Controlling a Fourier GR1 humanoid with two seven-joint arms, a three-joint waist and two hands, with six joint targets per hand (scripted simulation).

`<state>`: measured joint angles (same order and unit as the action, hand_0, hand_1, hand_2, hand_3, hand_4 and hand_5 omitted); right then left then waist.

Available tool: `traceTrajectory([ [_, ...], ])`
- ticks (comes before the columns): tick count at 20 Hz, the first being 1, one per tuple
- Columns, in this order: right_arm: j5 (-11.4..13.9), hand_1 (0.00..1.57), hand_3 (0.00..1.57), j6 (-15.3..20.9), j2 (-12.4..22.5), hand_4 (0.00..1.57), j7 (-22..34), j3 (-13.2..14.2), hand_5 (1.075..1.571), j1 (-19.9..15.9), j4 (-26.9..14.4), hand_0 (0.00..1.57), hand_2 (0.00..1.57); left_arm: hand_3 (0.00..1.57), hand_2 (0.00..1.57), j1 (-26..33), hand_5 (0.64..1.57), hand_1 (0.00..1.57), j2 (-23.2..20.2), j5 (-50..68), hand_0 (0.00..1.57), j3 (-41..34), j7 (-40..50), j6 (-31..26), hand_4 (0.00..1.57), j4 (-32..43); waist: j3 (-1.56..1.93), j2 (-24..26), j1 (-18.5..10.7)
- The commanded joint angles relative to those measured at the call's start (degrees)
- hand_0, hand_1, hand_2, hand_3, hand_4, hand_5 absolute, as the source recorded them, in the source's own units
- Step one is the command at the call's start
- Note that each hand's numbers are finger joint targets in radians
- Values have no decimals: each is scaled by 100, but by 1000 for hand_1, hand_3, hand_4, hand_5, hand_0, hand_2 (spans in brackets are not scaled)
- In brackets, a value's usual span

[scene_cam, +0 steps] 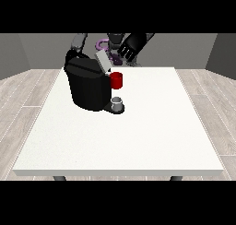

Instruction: Insert the coffee pod into the coffee machine and close the lid

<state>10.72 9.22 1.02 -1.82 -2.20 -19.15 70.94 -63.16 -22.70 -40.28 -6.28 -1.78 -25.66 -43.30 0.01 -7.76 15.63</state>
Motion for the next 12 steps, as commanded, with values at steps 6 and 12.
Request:
traceTrajectory([
  [6, -76, 0, 0, -93, 247, 0, 318, 209, 1571, -475, 448, 0, 0, 1256, 1303, -467, 1571, 1265, -364, -77, 1265, -160, -148, 83, 465, 274, 0, -571, 248],
  [12, -67, 0, 0, 139, 325, 0, 315, 498, 1571, -710, 253, 0, 0, 1227, 1266, -522, 1571, 1188, -53, -113, 1188, -34, -173, 147, 471, 248, 1, -768, 4],
])
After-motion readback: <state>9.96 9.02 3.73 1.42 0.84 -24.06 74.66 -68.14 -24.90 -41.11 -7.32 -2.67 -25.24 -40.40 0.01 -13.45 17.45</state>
